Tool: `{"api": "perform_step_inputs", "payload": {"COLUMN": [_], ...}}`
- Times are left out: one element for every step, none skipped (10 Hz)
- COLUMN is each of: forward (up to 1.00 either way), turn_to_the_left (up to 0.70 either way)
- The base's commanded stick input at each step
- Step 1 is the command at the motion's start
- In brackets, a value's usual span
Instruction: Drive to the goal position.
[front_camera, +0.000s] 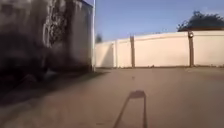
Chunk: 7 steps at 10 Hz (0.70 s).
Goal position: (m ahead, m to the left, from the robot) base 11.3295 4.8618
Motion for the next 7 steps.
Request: {"api": "perform_step_inputs", "payload": {"forward": [1.0, 1.0, 1.0, 1.0, 1.0, 1.0, 1.0], "turn_to_the_left": [0.0, 0.0, 0.0, 0.0, 0.0, 0.0, 0.0]}}
